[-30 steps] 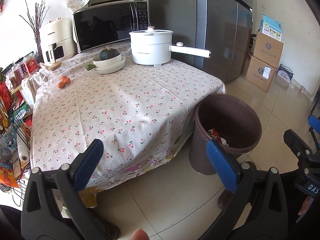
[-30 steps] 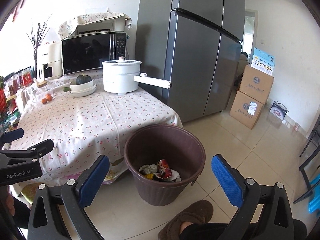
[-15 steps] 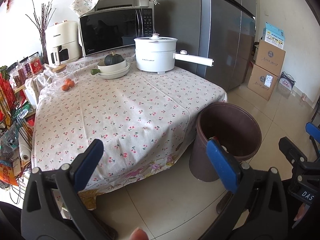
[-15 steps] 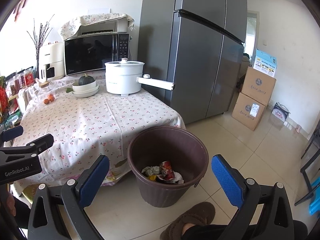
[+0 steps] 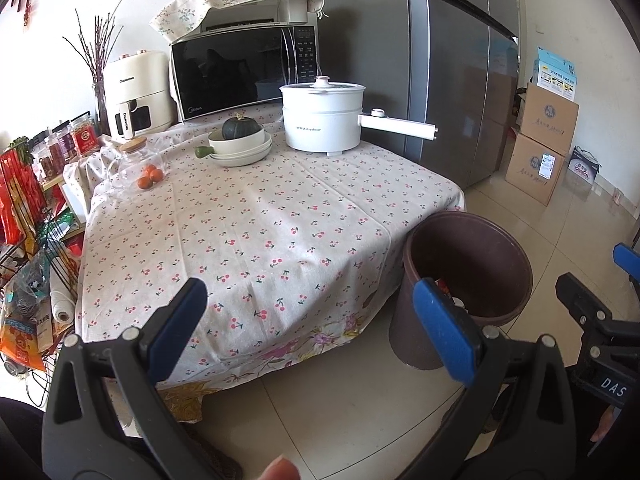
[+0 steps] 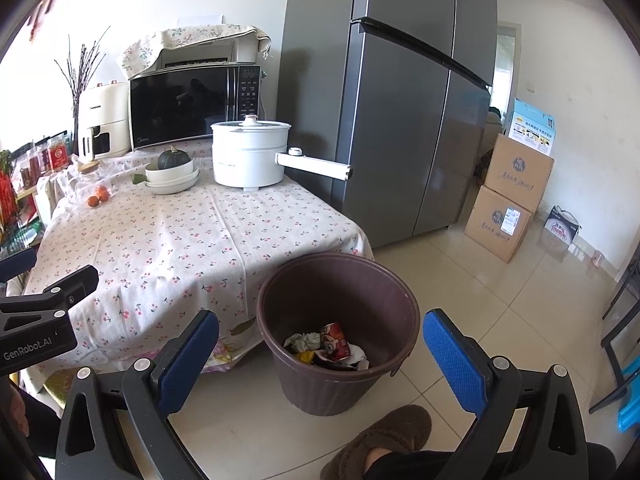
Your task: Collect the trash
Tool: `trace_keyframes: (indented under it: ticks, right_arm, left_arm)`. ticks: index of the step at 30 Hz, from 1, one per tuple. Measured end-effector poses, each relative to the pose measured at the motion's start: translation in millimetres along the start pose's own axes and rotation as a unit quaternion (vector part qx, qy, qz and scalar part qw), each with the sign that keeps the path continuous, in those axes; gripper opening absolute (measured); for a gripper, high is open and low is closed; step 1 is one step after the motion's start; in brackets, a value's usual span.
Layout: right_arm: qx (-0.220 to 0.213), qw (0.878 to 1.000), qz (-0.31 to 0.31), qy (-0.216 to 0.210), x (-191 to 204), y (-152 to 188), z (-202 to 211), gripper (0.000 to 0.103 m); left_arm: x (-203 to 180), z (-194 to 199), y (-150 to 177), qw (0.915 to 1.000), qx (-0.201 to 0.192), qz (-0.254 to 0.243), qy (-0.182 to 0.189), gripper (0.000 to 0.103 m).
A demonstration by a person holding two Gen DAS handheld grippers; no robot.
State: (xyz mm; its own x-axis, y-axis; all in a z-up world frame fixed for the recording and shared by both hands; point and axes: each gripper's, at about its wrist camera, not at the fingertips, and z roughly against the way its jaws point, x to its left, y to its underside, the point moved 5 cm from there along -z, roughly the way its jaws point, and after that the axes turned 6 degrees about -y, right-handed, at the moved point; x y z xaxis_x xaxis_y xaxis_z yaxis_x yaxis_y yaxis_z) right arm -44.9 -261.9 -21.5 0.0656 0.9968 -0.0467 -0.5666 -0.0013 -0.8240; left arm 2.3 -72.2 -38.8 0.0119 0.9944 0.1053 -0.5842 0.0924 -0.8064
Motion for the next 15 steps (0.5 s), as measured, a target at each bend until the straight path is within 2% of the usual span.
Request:
trace_keyframes:
  ticks: [15]
  right_arm:
    - [0.002, 1.0, 0.008, -0.001, 3.7, 0.2, -3.1, 0.103]
  left_arm:
    - [-2.1, 1.1, 0.8, 1.0, 0.002, 0.0, 0.003, 0.103]
